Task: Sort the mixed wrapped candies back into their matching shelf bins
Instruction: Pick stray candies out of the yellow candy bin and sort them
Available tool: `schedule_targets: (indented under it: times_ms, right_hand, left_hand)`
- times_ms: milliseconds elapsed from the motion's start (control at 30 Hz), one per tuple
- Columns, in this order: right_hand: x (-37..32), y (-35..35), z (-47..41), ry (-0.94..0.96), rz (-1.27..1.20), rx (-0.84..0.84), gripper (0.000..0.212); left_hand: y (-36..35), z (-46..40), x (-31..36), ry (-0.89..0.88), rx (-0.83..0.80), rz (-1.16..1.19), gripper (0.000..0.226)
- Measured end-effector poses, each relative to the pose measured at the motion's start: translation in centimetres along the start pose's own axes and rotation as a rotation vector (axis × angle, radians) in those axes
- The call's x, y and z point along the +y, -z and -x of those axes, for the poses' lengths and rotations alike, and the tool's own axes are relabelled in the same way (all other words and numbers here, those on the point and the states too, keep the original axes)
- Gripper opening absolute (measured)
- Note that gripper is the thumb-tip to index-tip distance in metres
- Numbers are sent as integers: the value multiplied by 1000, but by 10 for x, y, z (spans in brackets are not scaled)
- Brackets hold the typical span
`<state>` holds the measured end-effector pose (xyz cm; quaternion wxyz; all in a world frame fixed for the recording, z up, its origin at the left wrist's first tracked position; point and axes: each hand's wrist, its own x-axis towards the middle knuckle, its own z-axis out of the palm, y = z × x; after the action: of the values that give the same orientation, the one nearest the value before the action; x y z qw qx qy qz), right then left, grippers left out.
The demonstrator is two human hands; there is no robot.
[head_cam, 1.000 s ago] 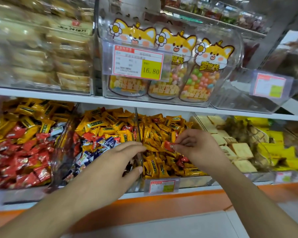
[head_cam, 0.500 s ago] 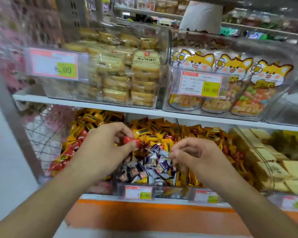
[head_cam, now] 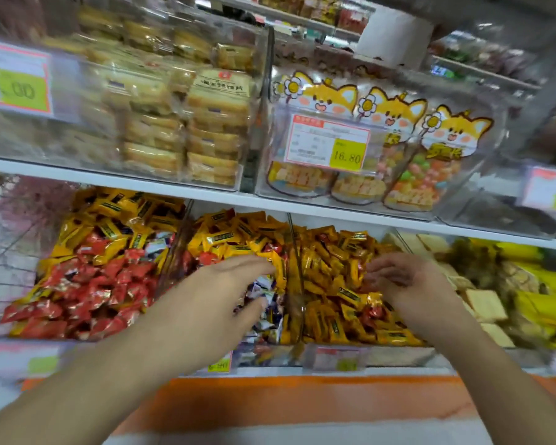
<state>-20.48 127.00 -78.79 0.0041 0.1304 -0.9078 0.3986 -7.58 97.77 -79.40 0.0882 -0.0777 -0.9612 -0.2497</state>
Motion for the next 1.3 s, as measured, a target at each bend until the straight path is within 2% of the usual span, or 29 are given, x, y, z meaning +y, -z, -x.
schedule_targets:
  times_ms: [133,267,400,667,900,1000,1100,1200,1300]
  right_hand:
    - [38,15,-1,-13,230,-46,40]
    - [50,13,-4,-58,370,-172,23]
    - [49,6,-10,-16,506,-250,32]
    - [51,-10,-17,-4,597,-220,14]
    - [50,-1,-16,-26,439,-82,16]
    - [35,14,-7,-51,251,-25,17]
    - [7,18,6,-44,31,-37,14]
    - [-24,8,20,35,-130,-87,15]
    - [-53,-10,31,106,-270,-166,17]
  left_hand:
    - [-31,-12,27,-77,-122,38,59]
    - [-47,-15,34,-106,-119,24,59]
    - [-50,-15,28,-99,-135,43,59]
    - [-59,-19,25,-103,-119,16,62]
    - [-48,-14,28,-77,-154,46,59]
    - [-45,-12,29,-69,-162,53,57]
    - [-43,-14,28,-55,-104,120,53]
    - [-34,-16,31,20,-30,262,50]
    - [-20,-14,34,153,-53,605,60]
